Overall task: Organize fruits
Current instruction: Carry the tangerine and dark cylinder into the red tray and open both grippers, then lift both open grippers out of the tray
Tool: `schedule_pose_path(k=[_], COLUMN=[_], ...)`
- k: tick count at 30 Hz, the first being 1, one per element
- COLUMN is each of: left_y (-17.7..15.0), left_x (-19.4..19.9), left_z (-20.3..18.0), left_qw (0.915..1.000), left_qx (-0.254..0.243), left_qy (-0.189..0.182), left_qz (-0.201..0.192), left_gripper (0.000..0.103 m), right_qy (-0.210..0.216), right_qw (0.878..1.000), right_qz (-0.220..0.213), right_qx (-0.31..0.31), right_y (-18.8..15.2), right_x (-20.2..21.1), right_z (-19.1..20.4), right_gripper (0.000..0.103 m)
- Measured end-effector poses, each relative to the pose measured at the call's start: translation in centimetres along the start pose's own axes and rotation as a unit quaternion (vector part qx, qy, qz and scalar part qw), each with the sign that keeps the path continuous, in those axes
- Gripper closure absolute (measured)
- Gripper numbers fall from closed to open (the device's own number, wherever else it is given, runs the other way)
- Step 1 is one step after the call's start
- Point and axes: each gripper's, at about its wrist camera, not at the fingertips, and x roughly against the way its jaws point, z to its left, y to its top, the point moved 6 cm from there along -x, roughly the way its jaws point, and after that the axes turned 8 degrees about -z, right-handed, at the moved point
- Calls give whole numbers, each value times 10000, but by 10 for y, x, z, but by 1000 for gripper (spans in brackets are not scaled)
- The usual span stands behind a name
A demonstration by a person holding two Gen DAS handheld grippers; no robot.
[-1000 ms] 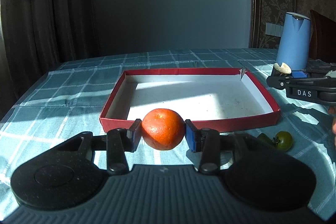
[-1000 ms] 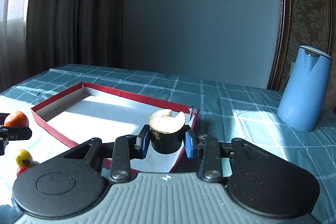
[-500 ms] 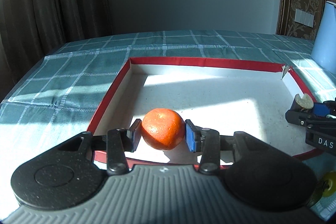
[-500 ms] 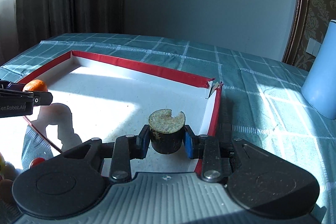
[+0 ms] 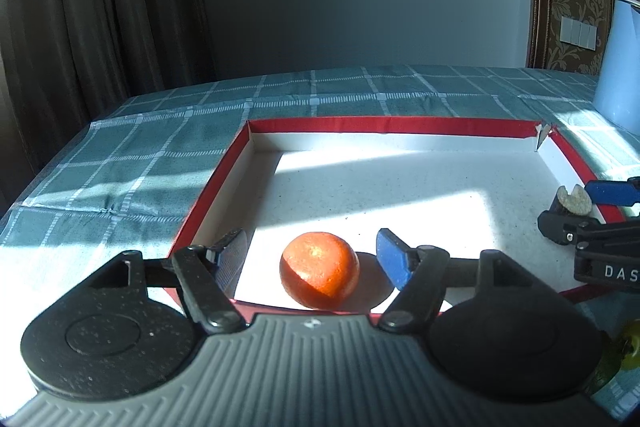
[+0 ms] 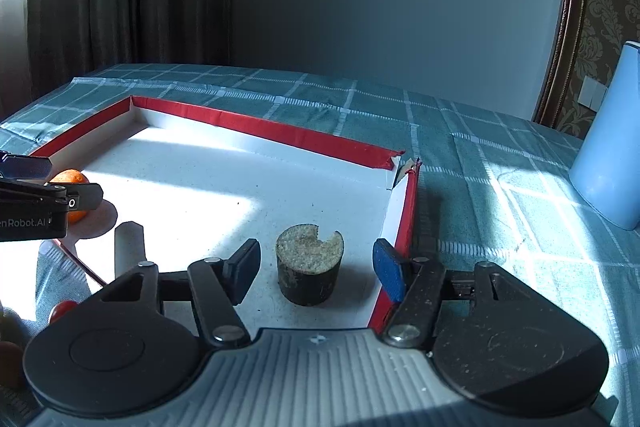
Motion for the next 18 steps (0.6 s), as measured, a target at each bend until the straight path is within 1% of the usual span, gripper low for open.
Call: schedule_pose_path(k=[1, 3, 8, 11, 18], left_y=[1, 1, 3, 2, -10], left_x=[1, 4, 15, 25, 58], left_z=[0, 1, 5, 11, 33], left_qw=[10000, 9999, 9995, 9988, 9976], left_qx=[-6, -17, -20, 14, 210], left_qy=[6, 33, 108, 227, 300], left_qz=[-38, -110, -293, -424, -581], left_gripper=[27, 24, 20, 13, 12], right_qy=[-1, 36, 57, 79, 62], right_qw=[10000, 10000, 9998, 9996, 9987], right_qz=[-19, -38, -152, -246, -493], right_qx=[-22, -62, -76, -113, -146], right_y=[0, -1, -2, -4, -6], right_x=[0, 1, 4, 8, 21], right_z=[-1, -1, -1, -1, -1], right_gripper=[40, 37, 34, 34, 31])
